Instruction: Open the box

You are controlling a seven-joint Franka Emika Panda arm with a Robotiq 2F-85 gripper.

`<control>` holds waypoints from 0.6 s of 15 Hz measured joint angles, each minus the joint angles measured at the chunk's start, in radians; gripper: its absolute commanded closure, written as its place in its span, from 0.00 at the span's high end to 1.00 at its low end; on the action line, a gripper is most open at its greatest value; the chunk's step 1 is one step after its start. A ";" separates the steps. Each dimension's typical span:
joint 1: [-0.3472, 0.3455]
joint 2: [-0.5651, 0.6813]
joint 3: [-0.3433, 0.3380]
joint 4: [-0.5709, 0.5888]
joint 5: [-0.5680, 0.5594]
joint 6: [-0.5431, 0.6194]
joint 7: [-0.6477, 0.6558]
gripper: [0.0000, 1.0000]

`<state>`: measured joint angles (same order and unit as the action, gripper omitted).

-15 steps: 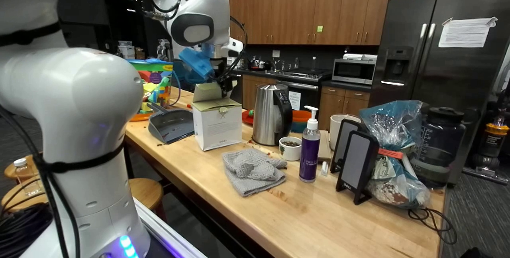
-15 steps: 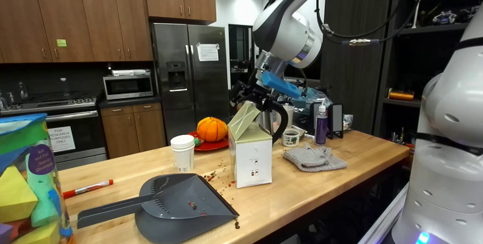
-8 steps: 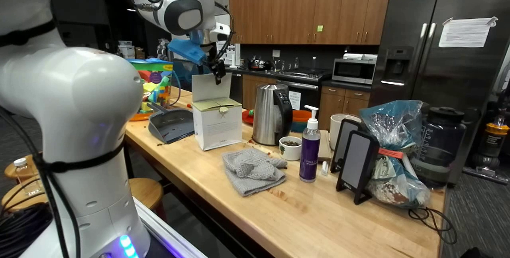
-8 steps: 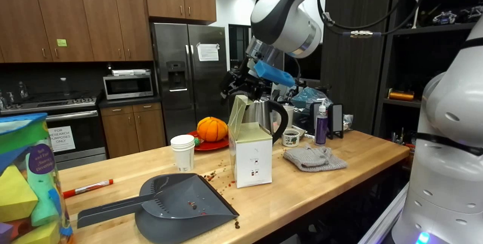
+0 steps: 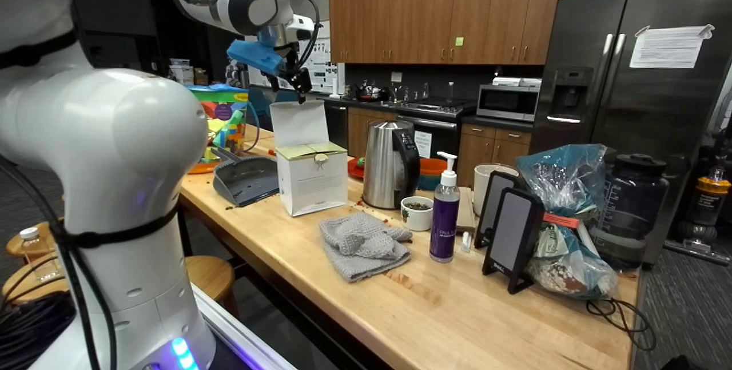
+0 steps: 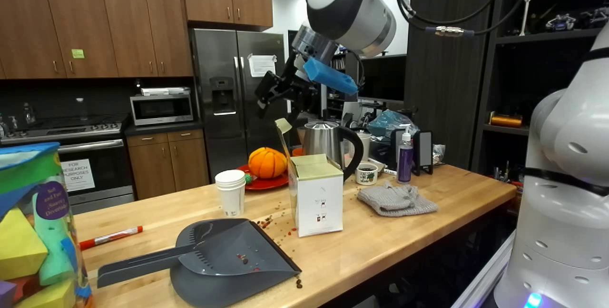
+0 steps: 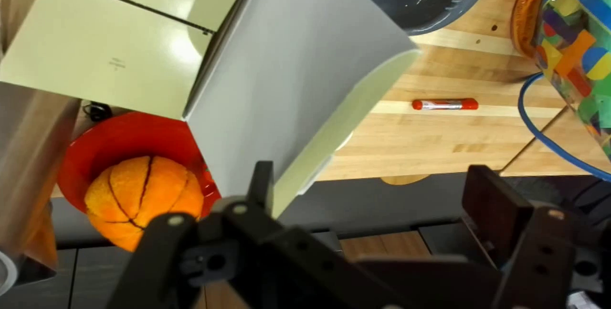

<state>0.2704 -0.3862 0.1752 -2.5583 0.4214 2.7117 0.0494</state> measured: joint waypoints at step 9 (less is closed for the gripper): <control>0.043 0.043 -0.017 0.007 0.028 -0.018 -0.001 1.00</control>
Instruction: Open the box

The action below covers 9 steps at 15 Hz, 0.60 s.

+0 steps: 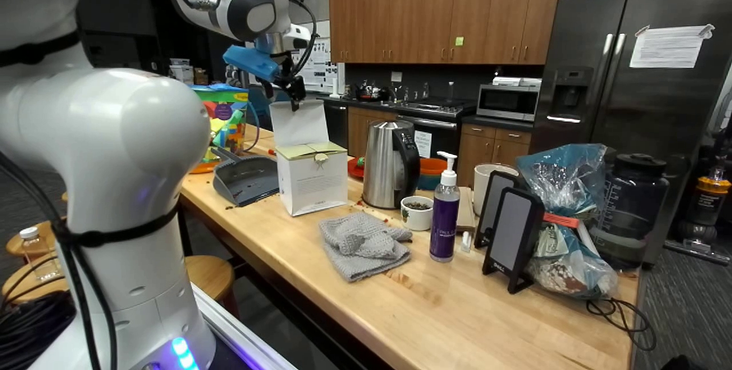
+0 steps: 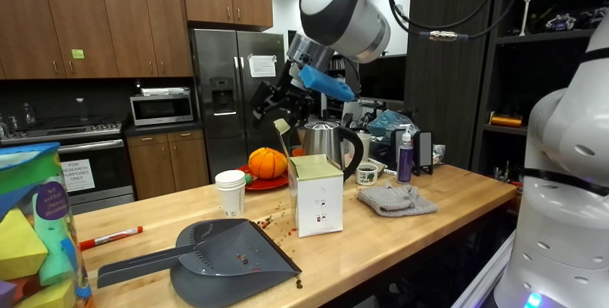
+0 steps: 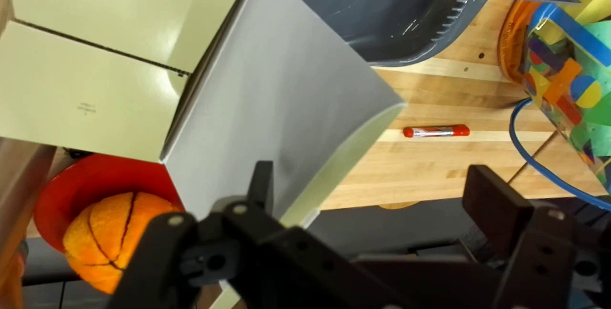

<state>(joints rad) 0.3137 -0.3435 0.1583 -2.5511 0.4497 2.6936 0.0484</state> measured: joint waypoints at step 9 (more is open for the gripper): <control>0.010 0.036 -0.004 0.008 0.023 0.016 -0.046 1.00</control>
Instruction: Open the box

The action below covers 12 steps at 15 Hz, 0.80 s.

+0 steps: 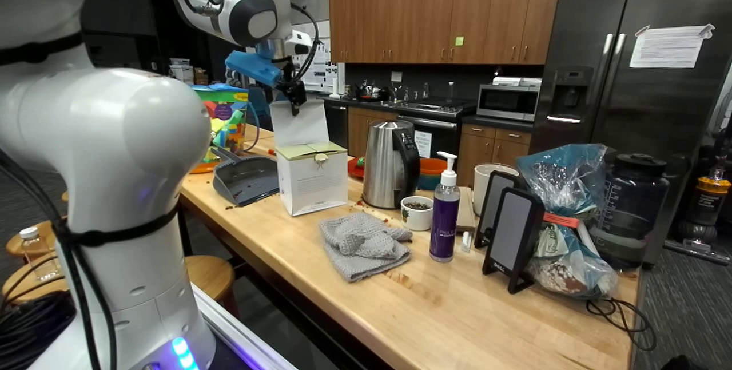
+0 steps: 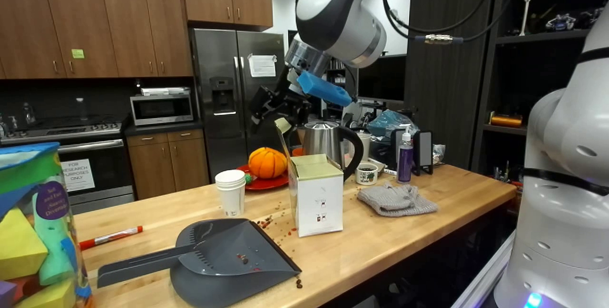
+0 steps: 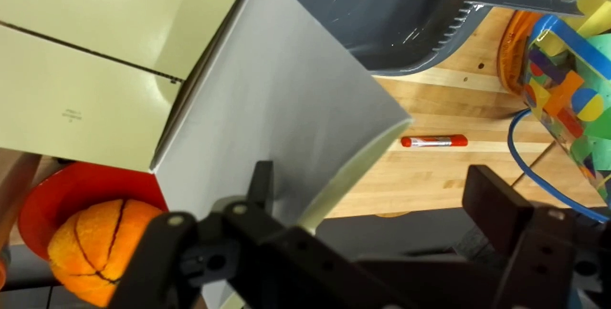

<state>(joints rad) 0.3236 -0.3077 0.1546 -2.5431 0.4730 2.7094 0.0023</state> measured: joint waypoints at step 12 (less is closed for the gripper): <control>0.038 0.065 -0.013 0.086 0.021 0.022 -0.077 1.00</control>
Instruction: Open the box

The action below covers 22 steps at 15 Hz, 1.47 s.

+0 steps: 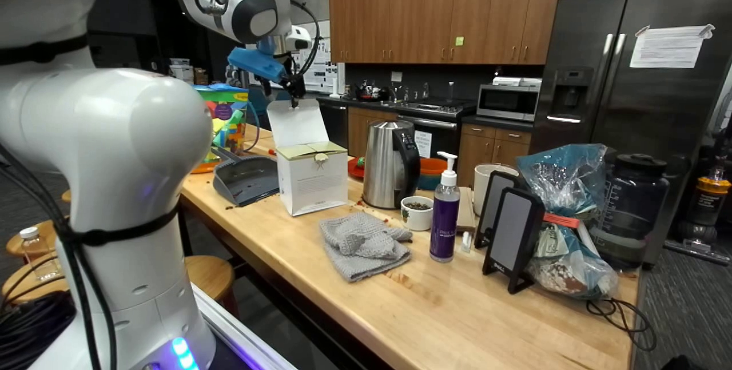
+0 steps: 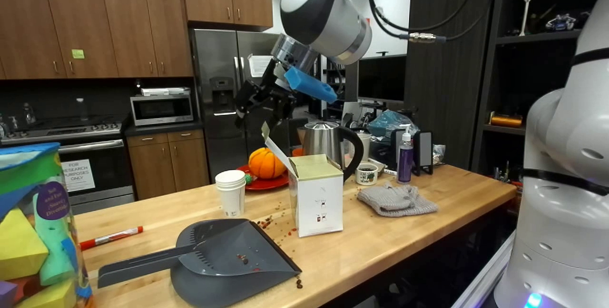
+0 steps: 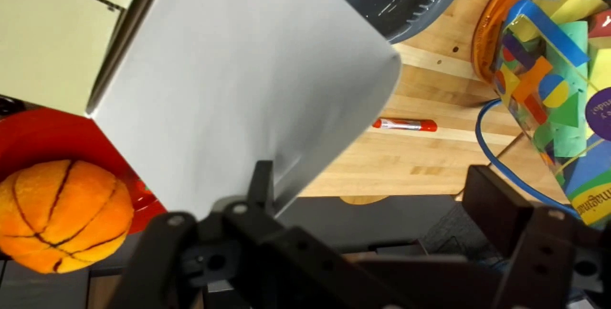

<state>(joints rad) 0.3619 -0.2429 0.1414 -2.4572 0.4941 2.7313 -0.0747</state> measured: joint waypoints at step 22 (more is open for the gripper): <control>-0.059 0.205 0.014 0.126 0.099 -0.071 -0.097 1.00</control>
<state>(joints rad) 0.3030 -0.0379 0.1556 -2.3310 0.5932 2.6602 -0.1716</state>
